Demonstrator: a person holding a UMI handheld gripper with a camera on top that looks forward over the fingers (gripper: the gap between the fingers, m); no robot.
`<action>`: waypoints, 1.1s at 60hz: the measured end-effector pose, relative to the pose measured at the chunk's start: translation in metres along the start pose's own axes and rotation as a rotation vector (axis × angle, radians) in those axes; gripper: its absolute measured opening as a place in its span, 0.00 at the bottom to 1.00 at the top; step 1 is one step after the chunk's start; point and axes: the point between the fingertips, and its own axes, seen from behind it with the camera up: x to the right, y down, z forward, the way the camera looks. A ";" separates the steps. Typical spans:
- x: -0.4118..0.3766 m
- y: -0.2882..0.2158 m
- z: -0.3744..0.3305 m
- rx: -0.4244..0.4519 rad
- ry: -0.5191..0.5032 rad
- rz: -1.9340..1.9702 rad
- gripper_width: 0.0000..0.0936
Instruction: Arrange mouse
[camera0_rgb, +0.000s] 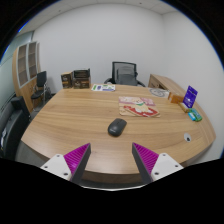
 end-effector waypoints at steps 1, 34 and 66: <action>-0.001 0.000 0.007 0.003 0.001 0.002 0.93; 0.012 0.003 0.186 -0.036 0.042 0.052 0.94; 0.005 -0.033 0.230 -0.018 0.014 0.058 0.69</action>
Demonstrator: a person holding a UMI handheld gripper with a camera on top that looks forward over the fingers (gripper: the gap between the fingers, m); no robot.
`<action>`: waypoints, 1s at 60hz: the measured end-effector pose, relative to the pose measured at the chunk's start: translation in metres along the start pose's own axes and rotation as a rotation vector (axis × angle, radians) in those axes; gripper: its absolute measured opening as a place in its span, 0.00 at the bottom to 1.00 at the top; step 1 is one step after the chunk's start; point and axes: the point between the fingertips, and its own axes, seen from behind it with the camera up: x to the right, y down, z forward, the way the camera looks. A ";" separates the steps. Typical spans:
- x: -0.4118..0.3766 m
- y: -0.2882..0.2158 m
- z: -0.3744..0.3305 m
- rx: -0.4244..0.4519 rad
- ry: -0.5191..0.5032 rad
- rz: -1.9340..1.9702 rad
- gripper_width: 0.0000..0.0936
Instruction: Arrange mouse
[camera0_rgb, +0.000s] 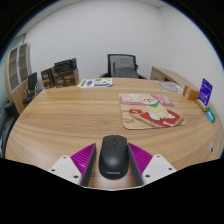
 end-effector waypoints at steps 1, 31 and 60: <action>0.001 0.000 0.001 0.001 0.003 0.000 0.65; 0.001 -0.007 -0.008 -0.031 -0.019 -0.017 0.33; 0.118 -0.222 0.004 0.186 0.078 0.049 0.33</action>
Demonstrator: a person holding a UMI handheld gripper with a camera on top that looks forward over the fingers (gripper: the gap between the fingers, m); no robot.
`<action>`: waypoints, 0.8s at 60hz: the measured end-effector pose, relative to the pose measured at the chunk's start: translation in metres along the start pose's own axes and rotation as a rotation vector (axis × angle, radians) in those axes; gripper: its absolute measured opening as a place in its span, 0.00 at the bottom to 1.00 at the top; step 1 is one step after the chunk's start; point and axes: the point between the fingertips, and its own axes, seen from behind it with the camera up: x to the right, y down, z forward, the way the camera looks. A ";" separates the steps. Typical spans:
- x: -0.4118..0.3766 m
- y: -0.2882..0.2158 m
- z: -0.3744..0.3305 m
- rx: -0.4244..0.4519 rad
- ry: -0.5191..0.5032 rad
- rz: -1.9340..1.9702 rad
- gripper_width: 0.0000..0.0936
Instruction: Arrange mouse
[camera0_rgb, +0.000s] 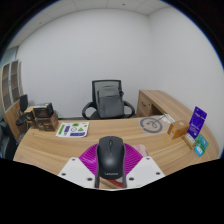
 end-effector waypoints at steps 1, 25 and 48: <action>0.003 0.002 0.007 -0.003 0.003 0.005 0.33; 0.037 0.107 0.110 -0.170 0.030 0.003 0.33; 0.054 0.112 0.106 -0.142 0.078 -0.026 0.89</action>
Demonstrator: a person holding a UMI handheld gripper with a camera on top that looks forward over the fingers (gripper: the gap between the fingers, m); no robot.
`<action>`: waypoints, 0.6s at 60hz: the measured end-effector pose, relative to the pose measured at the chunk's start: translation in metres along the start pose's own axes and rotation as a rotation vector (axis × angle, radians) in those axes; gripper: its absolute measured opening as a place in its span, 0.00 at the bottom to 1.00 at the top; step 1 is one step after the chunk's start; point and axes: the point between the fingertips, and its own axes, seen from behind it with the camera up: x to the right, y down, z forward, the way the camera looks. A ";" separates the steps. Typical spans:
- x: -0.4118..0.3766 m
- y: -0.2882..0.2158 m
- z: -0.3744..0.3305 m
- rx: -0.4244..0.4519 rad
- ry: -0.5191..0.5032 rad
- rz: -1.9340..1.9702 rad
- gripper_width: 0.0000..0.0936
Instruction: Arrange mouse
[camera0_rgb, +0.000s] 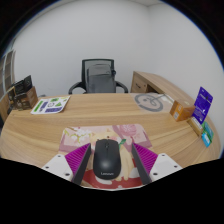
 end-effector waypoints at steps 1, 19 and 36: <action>0.002 -0.003 -0.004 0.006 0.008 0.001 0.90; -0.001 -0.053 -0.210 0.072 -0.038 0.012 0.93; -0.014 -0.006 -0.392 0.048 -0.035 -0.065 0.92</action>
